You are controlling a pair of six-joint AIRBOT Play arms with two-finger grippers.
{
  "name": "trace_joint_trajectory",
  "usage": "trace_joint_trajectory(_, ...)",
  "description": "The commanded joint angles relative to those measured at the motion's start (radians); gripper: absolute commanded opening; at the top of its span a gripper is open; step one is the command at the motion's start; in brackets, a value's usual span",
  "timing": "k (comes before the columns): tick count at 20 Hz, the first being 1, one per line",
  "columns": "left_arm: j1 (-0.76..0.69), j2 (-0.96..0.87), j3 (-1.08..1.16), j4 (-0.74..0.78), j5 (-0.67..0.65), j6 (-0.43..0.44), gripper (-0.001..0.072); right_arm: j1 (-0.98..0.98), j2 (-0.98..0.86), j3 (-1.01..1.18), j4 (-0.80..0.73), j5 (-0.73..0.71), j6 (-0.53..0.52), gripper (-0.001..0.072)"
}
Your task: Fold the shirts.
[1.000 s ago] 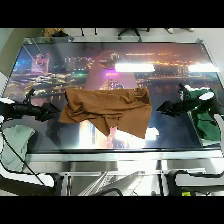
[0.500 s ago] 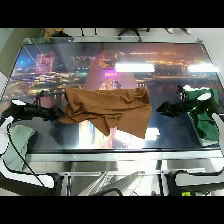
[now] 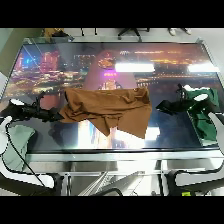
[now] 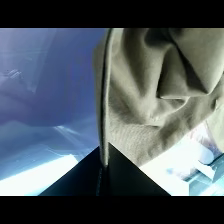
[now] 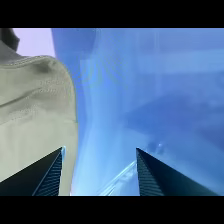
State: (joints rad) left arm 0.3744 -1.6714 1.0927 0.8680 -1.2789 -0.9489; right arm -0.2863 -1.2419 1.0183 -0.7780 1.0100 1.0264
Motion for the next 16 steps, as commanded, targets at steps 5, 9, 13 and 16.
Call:
trace_joint_trajectory(5, 0.003, 0.001, 0.010, -0.006, -0.005, -0.049, 0.0012, 0.128, -0.150, 0.097, 0.027, -0.049, -0.035, 0.0493)
trace_joint_trajectory(9, 0.003, 0.001, 0.010, -0.035, -0.040, -0.066, 0.0012, 0.159, -0.159, 0.134, 0.050, 0.040, -0.055, 0.0235)
trace_joint_trajectory(13, 0.004, 0.094, 0.011, -0.191, -0.082, -0.061, 0.0009, 0.158, -0.124, 0.234, 0.142, 0.224, -0.093, 0.0021)
trace_joint_trajectory(16, 0.004, 0.302, 0.088, -0.278, -0.134, -0.046, 0.0008, 0.154, 0.030, 0.346, 0.225, 0.247, -0.110, 0.0021)
